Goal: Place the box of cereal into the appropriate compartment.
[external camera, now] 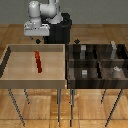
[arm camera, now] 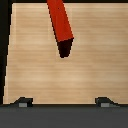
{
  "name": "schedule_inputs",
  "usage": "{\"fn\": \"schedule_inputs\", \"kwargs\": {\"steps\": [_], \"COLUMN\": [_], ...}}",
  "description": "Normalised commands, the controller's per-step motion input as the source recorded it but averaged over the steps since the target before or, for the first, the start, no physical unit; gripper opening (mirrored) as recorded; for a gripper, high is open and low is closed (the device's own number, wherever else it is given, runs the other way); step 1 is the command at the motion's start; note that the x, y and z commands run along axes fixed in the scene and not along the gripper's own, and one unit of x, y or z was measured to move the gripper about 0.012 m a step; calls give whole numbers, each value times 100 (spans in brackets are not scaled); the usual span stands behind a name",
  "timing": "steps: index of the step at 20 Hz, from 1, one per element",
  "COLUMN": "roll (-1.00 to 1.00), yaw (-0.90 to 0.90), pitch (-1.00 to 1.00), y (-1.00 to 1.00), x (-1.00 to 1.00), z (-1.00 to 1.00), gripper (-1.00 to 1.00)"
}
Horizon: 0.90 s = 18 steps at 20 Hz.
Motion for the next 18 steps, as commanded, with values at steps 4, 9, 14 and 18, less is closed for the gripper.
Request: {"fn": "schedule_inputs", "kwargs": {"steps": [4, 9, 14, 18], "roll": [0, 0, 0, 0], "yaw": [0, 0, 0, 0], "pitch": [0, 0, 0, 0], "y": [0, 5, 0, 25], "x": [50, 100, 20, 25], "z": [0, 0, 0, 0], "gripper": [100, 100, 100, 100]}}
